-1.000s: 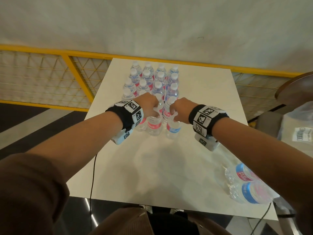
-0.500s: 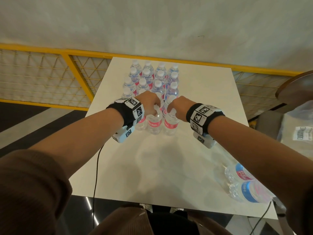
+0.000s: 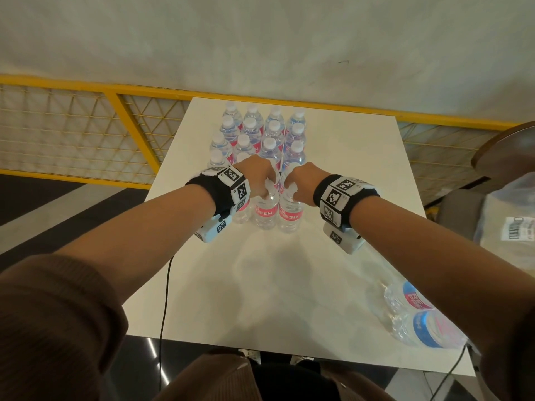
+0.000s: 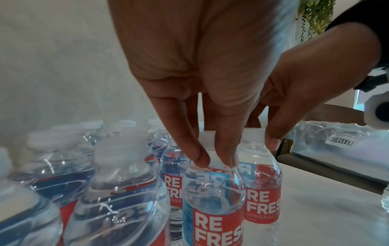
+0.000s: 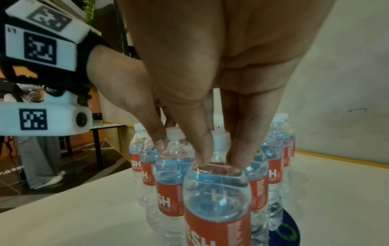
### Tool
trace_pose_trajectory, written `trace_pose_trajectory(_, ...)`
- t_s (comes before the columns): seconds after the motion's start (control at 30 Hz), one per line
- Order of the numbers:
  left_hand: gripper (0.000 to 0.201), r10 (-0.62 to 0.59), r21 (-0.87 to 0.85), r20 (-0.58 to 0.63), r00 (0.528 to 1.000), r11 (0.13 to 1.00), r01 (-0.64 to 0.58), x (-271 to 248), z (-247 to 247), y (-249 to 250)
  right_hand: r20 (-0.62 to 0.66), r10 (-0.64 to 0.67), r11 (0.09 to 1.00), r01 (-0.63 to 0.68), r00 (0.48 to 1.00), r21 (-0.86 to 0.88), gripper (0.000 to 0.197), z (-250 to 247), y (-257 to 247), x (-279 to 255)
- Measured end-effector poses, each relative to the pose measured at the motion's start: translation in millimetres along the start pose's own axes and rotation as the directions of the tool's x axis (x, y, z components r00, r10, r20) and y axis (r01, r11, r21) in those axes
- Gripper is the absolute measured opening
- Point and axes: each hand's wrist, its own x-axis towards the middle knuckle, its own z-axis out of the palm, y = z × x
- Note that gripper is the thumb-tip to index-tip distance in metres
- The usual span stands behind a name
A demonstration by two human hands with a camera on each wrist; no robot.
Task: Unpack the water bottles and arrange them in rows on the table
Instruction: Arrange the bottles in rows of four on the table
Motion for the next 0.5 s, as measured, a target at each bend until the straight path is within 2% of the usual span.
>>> trace_pose_trajectory(0.3, 0.035, -0.008, -0.006, 0.007, 1.0, 1.0, 0.008, 3.3, 0.0, -0.7, -0.002, -0.029, 0.999, 0.029, 1.0, 0.018, 0.038, 1.5, 2.0, 2.7)
trace_pose_trajectory(0.5, 0.016, -0.008, 0.032, 0.027, 1.0, 0.999, 0.007, 1.3, -2.2, -2.7, 0.004, -0.041, 0.999, 0.041, 0.999, 0.015, 0.039, 5.2, 2.0, 9.5)
